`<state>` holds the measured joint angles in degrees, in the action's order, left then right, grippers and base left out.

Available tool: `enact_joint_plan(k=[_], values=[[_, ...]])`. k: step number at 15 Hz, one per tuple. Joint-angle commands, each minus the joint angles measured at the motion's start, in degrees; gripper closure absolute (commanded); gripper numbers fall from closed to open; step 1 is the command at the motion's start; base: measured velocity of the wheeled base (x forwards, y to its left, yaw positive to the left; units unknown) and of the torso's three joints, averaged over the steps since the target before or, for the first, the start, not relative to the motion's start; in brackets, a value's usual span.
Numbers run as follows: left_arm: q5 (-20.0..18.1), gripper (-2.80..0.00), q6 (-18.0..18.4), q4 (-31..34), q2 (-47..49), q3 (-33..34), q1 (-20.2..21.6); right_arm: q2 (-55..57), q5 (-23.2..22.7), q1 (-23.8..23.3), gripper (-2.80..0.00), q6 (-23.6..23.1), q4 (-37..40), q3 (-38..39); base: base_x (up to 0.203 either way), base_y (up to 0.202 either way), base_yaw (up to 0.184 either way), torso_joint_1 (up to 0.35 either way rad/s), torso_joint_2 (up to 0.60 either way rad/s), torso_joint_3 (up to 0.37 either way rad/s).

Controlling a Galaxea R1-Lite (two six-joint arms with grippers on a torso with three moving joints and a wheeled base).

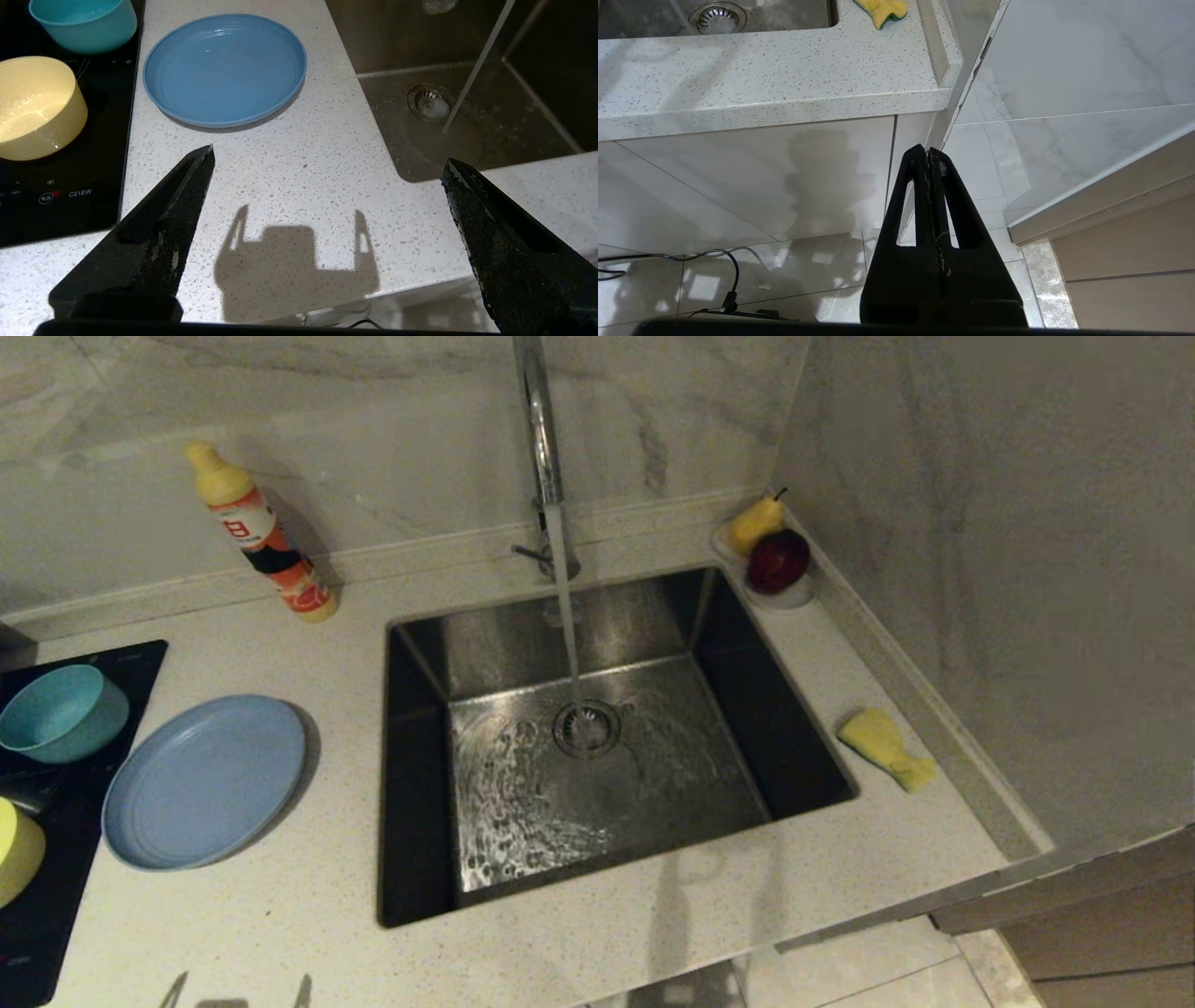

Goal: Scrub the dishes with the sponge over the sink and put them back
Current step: Turn off the faucet

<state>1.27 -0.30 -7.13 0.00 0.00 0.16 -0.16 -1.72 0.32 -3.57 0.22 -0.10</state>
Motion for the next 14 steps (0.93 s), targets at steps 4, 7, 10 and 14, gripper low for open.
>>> enact_joint_plan(k=[4,7,10,14], values=[[-0.09,-2.8,-0.31,0.01,0.09,2.29,0.02,-0.02,-0.04,0.03,0.0,0.02,0.04,0.01,0.0,0.0,0.0,0.0,0.0,0.0],[0.03,-2.8,-1.64,-0.23,0.09,2.29,0.02,-0.02,-0.04,0.03,0.0,-0.02,0.04,0.01,0.0,0.0,0.0,0.0,0.0,0.0],[0.06,-2.8,-2.26,-0.06,0.36,-2.35,0.0,-0.02,0.14,0.03,0.0,0.32,0.04,0.01,0.0,0.0,0.0,0.0,0.0,0.0],[-4.69,-2.8,-4.89,5.79,13.53,-27.32,-0.06,0.07,0.14,0.03,0.0,0.41,0.04,0.01,0.0,0.0,0.0,0.0,0.0,0.0]])
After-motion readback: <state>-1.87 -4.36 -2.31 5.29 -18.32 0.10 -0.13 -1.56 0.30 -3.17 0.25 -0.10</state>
